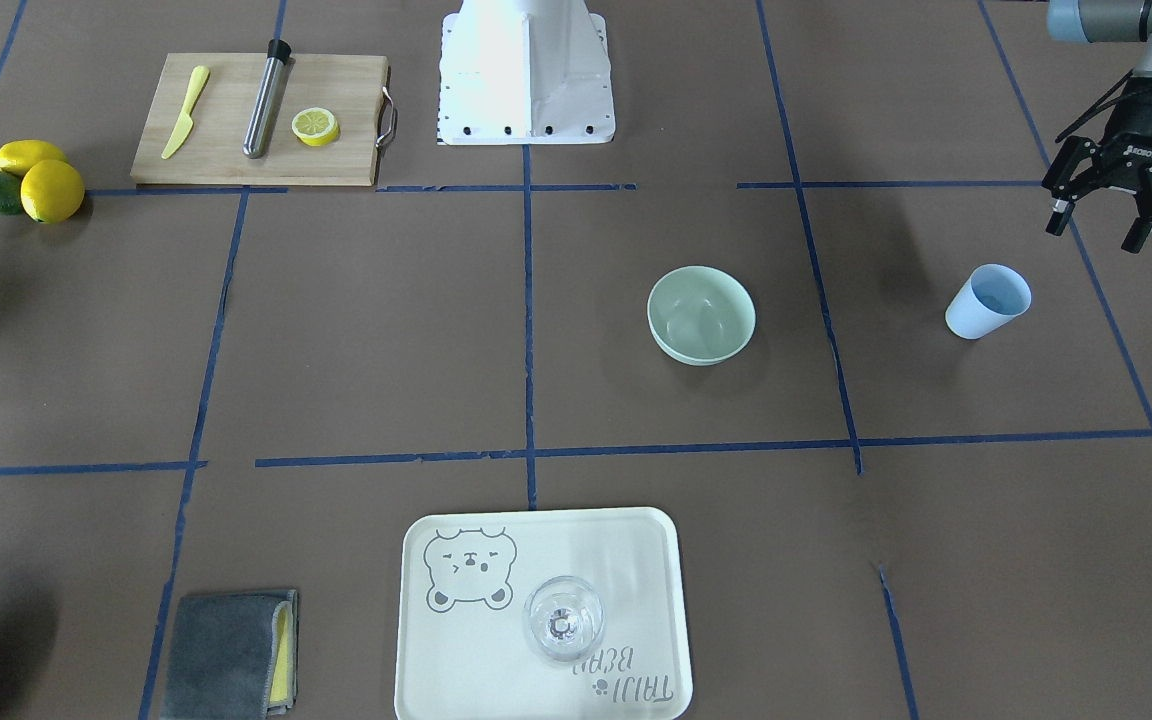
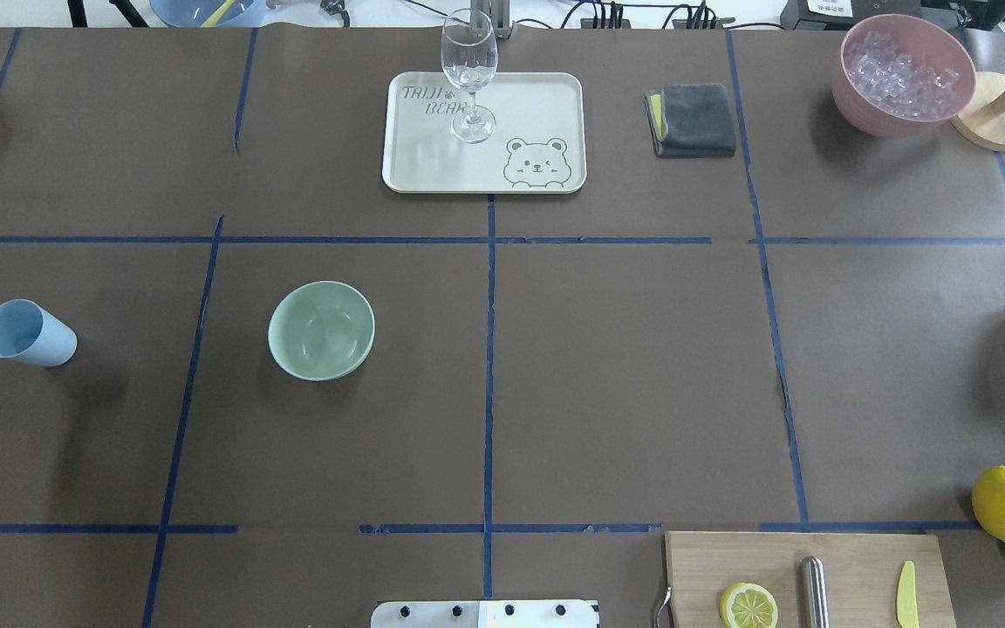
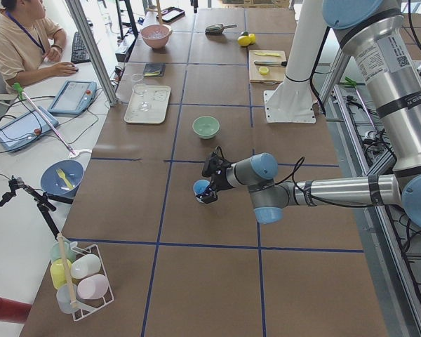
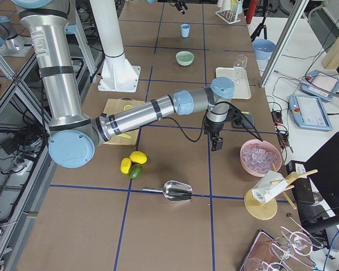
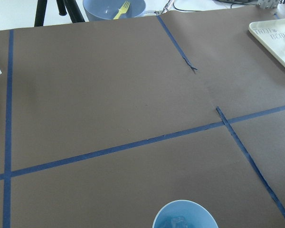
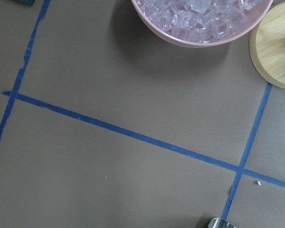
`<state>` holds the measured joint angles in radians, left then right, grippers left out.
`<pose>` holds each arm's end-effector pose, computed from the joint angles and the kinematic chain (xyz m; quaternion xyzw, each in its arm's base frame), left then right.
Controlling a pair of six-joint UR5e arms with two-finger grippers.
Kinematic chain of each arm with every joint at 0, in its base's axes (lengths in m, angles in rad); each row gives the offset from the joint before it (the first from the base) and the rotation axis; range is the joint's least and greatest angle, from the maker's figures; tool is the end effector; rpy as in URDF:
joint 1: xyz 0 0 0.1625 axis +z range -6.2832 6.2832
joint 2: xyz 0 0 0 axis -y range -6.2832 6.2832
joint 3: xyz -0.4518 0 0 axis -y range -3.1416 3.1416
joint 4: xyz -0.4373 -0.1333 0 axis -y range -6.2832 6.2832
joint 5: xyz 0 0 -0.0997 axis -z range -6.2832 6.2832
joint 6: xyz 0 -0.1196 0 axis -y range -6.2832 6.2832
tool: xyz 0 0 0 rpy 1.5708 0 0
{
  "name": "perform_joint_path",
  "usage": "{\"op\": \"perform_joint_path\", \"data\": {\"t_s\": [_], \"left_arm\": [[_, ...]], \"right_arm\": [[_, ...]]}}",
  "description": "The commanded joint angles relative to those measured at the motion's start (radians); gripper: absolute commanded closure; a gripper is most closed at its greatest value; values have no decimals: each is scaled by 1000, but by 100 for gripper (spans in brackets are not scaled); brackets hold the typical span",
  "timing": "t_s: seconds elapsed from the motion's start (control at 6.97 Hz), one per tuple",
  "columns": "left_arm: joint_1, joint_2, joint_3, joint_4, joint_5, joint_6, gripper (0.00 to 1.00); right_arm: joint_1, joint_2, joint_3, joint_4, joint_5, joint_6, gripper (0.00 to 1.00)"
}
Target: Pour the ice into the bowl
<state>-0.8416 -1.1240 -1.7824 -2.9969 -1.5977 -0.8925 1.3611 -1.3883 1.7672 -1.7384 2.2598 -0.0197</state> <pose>0.1549 -0.3686 0.6236 0.3783 0.4142 -0.0600 0.8257 -0.0700 -0.6038 0.5144 0.0670 -0.3437 -0.1425 0.9258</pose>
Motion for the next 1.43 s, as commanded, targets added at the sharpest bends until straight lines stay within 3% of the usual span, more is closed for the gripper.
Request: {"op": "perform_joint_path", "data": {"t_s": [0.0, 0.29, 0.72, 1.29], "left_arm": [[169, 9, 0, -4, 250, -78, 0], [336, 12, 3, 4, 454, -126, 0], [517, 13, 17, 70, 597, -285, 0], [596, 4, 52, 179, 676, -398, 0]], "right_arm": [[1, -1, 0, 0, -2, 1, 0], [0, 0, -2, 0, -3, 7, 0], [0, 0, -6, 0, -5, 9, 0], [0, 0, -8, 0, -5, 9, 0]]}}
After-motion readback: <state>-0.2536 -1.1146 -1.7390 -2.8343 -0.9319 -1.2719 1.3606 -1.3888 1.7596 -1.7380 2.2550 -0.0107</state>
